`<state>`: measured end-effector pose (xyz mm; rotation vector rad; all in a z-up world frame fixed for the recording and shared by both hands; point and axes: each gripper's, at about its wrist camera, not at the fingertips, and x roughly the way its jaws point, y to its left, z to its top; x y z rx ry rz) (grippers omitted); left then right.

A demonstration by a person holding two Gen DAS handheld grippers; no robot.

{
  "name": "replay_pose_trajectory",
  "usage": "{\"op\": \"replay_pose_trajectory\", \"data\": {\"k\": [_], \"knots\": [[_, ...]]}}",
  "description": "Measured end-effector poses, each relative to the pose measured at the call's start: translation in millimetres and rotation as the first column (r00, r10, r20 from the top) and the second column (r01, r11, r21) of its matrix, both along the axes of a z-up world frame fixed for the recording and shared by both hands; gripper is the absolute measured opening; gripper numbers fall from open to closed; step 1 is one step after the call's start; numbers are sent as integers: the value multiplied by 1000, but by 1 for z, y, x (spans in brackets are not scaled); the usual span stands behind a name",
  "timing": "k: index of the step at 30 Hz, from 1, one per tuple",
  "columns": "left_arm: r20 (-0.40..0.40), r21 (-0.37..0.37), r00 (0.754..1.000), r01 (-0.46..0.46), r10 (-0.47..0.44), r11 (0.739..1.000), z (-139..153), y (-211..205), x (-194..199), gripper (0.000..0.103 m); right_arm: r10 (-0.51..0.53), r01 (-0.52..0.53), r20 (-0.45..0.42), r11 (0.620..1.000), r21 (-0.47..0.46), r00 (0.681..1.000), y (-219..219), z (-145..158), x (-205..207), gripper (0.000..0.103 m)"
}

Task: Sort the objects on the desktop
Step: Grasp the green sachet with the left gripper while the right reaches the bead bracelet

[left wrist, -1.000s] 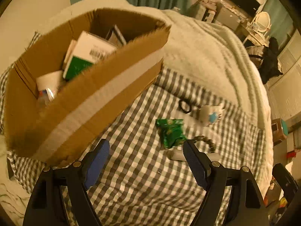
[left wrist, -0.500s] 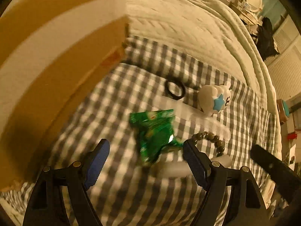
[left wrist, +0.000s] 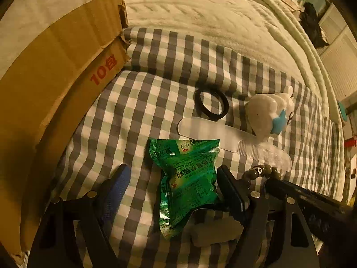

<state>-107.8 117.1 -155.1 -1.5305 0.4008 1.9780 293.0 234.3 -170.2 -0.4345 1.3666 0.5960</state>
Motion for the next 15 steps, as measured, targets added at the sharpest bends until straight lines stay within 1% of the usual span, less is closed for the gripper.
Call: {"op": "replay_pose_trajectory", "data": {"k": [1,2,3,4,6,7,9,11,13,15], "knots": [[-8,0,1000,7,-7,1000,0,0,0,66,-13,13,-2,1000,-6,1000,0,-1,1,24],[-12,0,1000,17,-17,1000,1,0,0,58,-26,26,-3,1000,-13,1000,0,0,2,19],[-6,12,1000,25,-25,1000,3,0,-1,44,-25,25,-3,1000,-13,1000,0,1,2,16],[15,36,1000,22,-22,999,5,-1,-2,42,-17,17,2,1000,-14,1000,-1,3,1,16],[54,72,999,-13,9,997,9,-7,-5,41,-5,5,12,1000,-22,1000,-4,9,-2,15],[59,80,998,-25,20,996,11,-9,-5,41,-5,6,28,1000,-30,1000,-6,14,-3,14],[50,82,998,-28,24,996,16,-12,-3,41,-1,4,64,999,-41,998,-12,28,-2,10],[32,80,999,-14,11,997,24,-13,1,41,-4,7,89,999,-35,996,-19,43,-3,10],[17,80,1000,-3,2,997,33,-16,5,41,-23,23,95,1000,0,995,-27,60,-5,10],[13,89,1000,4,-5,996,42,-20,6,41,-11,11,106,1000,6,994,-30,74,-11,10]]}}
